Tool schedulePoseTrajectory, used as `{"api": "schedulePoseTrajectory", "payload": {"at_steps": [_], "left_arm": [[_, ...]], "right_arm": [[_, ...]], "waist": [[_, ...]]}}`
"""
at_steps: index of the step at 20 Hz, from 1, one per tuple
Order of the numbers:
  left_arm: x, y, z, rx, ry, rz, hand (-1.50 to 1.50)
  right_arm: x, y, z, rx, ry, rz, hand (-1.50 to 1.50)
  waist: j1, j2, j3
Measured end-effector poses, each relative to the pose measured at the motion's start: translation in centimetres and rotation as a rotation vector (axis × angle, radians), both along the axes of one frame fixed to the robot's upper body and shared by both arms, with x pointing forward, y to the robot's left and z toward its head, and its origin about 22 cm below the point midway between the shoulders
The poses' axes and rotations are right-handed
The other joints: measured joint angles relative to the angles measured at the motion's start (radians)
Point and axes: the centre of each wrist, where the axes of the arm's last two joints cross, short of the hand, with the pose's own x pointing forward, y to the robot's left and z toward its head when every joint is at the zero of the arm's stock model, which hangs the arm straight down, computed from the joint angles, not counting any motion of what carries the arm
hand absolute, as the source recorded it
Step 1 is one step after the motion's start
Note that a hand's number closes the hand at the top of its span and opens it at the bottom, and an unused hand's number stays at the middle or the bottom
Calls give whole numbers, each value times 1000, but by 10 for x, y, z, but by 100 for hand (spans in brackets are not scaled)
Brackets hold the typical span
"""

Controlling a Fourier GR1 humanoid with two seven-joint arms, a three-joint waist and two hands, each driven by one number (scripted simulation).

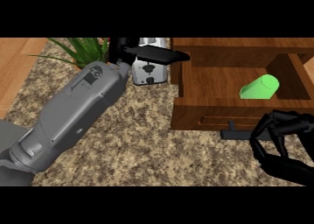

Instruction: Pick up the cup, place it into the drawer and close the drawer

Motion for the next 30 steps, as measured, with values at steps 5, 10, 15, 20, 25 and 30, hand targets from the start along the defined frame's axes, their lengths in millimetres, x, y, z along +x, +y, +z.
{"api": "schedulePoseTrajectory", "payload": {"at_steps": [5,10,15,20,25,30], "left_arm": [[-8,41,-5,-27,13,22,-150],[-18,79,-9,-45,24,25,-150],[-35,107,-22,-50,32,35,-150],[-52,138,-34,-62,36,50,-150],[-65,164,-42,-68,37,64,-150],[-77,181,-51,-66,38,61,-150]], "right_arm": [[16,19,-15,-99,-15,-24,150],[34,31,-40,-294,-25,-21,150],[58,43,-68,-498,-29,-22,150],[85,56,-100,-624,-46,-23,150],[123,59,-122,-648,-42,-31,150],[158,55,-125,-650,-37,-39,150]], "waist": [[2,2,0],[15,3,0],[23,6,1],[20,8,1],[14,11,1],[24,10,-3]]}}
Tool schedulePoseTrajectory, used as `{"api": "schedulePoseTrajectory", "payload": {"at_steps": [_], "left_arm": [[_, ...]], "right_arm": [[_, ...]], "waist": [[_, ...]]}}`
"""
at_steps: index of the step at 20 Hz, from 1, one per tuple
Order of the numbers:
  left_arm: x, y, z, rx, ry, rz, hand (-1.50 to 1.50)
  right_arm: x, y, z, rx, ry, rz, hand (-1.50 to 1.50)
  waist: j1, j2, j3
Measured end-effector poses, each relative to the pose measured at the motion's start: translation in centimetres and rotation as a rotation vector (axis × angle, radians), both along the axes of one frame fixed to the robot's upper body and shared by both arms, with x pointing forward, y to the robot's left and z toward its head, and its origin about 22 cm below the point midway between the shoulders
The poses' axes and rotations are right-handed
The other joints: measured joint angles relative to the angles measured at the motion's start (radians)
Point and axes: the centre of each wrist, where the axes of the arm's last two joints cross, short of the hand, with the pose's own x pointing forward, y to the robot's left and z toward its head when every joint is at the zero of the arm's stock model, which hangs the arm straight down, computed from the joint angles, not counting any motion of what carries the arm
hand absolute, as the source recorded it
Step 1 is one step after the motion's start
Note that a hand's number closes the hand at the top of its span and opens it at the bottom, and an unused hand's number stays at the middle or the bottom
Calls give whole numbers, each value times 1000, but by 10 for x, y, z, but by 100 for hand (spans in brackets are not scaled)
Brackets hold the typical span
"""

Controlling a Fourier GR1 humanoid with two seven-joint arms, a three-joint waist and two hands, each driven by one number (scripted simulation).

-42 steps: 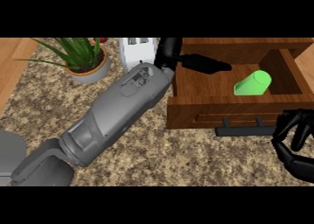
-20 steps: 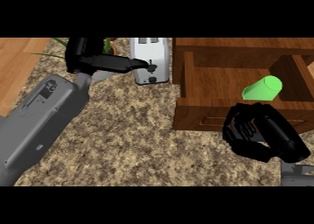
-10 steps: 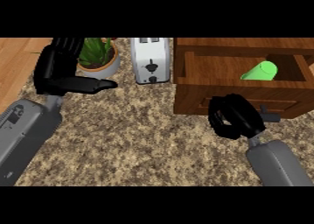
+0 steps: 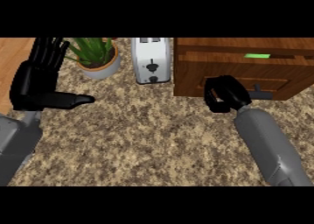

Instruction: Pick up the cup, place it into the drawer and close the drawer

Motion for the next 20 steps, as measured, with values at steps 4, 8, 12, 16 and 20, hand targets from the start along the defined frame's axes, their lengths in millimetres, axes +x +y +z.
{"api": "schedulePoseTrajectory", "payload": {"at_steps": [4,8,12,16,20], "left_arm": [[-3,8,-3,-5,-7,-16,-150],[-3,14,-3,-7,-6,-29,-150],[-4,14,-6,-13,-4,-55,-150],[-4,16,-8,-17,-1,-76,-150],[-6,8,-12,-27,3,-105,-150]], "right_arm": [[24,-9,9,4,38,-21,150],[31,-13,7,37,91,-27,150],[34,-21,7,65,132,0,150],[35,-29,7,91,156,32,150],[35,-38,7,123,169,55,150]], "waist": [[12,9,2],[20,9,2],[28,6,0],[37,6,-3],[47,7,-3]]}}
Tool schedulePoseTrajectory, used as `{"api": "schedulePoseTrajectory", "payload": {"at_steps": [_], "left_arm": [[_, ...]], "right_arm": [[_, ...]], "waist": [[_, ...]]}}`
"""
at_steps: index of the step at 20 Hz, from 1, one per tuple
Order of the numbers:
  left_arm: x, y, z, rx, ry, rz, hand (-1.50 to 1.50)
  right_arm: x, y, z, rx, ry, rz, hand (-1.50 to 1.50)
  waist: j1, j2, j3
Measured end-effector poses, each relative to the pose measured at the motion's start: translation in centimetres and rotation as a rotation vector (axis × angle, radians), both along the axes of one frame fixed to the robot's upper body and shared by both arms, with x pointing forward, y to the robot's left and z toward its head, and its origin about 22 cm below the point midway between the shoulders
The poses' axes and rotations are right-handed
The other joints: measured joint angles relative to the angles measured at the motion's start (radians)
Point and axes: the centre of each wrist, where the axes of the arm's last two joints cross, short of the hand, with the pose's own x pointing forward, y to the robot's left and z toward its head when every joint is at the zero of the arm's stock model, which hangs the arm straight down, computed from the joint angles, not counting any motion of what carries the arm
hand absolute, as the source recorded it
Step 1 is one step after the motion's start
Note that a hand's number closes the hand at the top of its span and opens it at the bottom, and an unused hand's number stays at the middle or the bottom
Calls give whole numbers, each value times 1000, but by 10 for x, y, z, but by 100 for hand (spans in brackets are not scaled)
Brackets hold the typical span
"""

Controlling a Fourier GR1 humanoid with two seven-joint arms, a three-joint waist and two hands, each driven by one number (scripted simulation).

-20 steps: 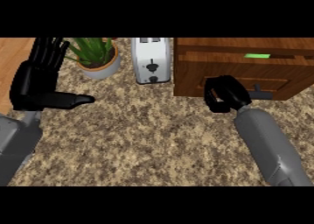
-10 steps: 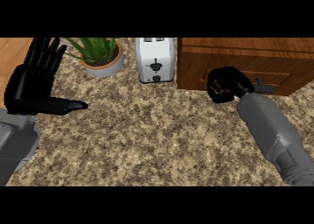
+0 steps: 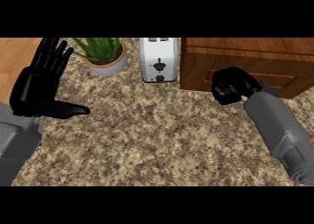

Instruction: Pick up the cup, place it into the drawer and close the drawer

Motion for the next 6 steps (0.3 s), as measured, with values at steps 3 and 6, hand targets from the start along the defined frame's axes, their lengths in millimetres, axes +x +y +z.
{"api": "schedulePoseTrajectory", "payload": {"at_steps": [3,6], "left_arm": [[1,-1,0,-3,-1,-9,-150],[1,-4,-3,-8,5,-15,-150]], "right_arm": [[1,-2,1,25,4,10,150],[0,-5,0,47,0,14,150]], "waist": [[0,3,1],[3,4,1]]}}
